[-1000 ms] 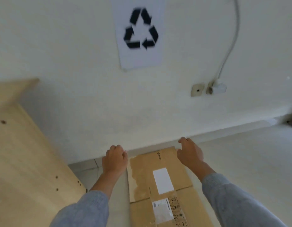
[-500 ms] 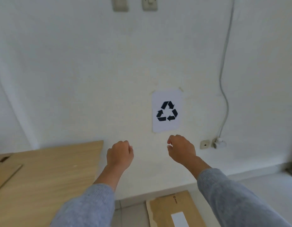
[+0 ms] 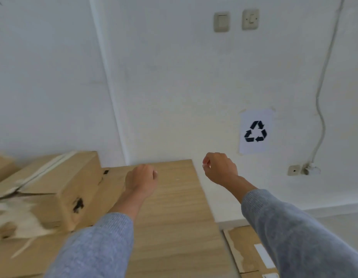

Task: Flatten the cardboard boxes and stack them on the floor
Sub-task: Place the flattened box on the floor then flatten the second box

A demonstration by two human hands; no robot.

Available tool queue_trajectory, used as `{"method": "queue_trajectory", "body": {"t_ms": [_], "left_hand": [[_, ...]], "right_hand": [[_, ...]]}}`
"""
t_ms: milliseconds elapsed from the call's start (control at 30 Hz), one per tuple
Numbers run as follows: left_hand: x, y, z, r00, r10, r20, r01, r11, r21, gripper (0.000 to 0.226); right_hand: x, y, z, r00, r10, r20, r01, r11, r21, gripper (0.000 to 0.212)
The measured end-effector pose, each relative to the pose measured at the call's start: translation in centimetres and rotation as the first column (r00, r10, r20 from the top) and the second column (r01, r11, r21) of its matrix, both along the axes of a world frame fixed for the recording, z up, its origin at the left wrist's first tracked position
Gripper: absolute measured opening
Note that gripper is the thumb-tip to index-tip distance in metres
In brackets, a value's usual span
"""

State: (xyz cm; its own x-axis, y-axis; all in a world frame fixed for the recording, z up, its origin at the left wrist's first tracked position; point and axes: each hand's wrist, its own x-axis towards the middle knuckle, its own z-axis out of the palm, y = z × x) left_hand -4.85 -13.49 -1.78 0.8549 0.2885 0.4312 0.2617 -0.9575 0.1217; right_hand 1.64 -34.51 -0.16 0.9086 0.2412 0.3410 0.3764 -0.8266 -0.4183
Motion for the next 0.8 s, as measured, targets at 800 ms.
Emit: {"method": "queue_trajectory", "body": {"t_ms": [800], "left_hand": [[-8.8, 42.1, -0.7, 0.966, 0.142, -0.216, -0.191, 0.955, -0.226, 0.073]], "right_hand": [[-8.3, 42.5, -1.1, 0.988, 0.143, -0.066, -0.141, 0.989, 0.037, 0.022]]}}
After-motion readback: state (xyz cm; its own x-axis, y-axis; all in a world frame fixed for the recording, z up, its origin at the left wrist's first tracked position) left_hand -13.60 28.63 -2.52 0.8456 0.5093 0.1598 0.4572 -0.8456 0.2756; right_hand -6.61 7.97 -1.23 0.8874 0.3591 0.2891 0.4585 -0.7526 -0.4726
